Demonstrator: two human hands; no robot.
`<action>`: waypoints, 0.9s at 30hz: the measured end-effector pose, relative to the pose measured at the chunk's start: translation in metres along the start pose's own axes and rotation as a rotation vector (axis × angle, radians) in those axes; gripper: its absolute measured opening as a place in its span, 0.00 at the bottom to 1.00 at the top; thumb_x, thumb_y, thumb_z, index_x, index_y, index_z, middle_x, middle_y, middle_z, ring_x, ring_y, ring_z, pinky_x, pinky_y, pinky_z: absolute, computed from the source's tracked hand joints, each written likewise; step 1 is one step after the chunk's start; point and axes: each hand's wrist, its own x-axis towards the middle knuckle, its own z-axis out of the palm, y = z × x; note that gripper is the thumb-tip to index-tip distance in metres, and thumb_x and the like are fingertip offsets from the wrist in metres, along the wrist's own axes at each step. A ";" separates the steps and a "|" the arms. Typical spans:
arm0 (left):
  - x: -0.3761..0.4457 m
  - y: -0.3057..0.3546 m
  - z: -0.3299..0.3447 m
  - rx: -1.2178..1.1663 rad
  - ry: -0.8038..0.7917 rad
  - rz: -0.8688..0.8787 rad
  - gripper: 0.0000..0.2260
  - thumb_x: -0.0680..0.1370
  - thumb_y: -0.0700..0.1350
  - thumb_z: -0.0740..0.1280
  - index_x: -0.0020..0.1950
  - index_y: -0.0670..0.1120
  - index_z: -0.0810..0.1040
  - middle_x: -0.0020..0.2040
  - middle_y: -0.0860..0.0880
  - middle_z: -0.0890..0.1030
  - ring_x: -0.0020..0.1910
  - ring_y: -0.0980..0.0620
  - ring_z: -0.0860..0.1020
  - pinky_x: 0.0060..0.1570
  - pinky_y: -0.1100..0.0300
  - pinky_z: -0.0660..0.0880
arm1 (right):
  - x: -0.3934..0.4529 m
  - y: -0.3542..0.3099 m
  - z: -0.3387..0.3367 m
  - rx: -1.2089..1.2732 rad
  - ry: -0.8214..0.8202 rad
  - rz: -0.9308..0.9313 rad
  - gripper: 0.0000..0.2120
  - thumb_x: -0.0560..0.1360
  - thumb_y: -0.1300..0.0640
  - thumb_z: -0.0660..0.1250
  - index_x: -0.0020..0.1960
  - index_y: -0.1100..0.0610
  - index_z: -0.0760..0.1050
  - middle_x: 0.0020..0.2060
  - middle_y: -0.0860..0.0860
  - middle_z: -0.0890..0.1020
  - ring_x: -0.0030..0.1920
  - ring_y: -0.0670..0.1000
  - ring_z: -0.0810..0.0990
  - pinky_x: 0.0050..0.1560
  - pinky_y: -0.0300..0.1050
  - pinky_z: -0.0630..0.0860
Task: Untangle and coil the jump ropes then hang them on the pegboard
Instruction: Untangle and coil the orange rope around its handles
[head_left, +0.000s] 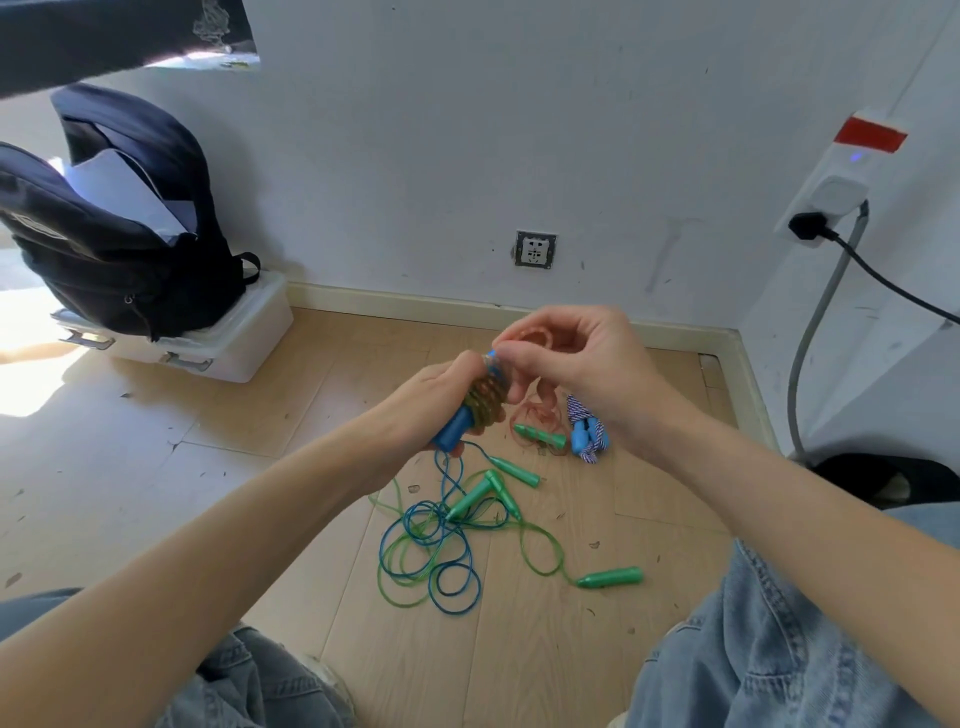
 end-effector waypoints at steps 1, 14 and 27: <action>0.000 0.001 -0.001 0.001 -0.014 0.001 0.14 0.80 0.54 0.55 0.48 0.48 0.77 0.42 0.49 0.79 0.37 0.55 0.74 0.34 0.63 0.72 | 0.000 0.000 -0.001 0.092 -0.011 0.033 0.04 0.70 0.64 0.70 0.44 0.64 0.79 0.28 0.51 0.81 0.28 0.48 0.79 0.25 0.37 0.71; 0.015 -0.005 -0.028 -0.600 0.244 -0.138 0.14 0.77 0.50 0.63 0.55 0.42 0.75 0.45 0.44 0.80 0.36 0.50 0.77 0.25 0.64 0.71 | 0.005 0.002 -0.011 -0.317 0.211 -0.008 0.02 0.71 0.57 0.71 0.39 0.53 0.81 0.33 0.50 0.82 0.31 0.47 0.78 0.30 0.37 0.75; 0.004 -0.012 -0.009 -0.226 -0.057 0.078 0.10 0.80 0.49 0.58 0.60 0.55 0.73 0.53 0.50 0.81 0.45 0.51 0.81 0.38 0.61 0.75 | 0.006 -0.004 -0.009 -0.151 0.003 0.063 0.03 0.78 0.60 0.61 0.46 0.57 0.72 0.32 0.48 0.78 0.33 0.41 0.75 0.43 0.34 0.75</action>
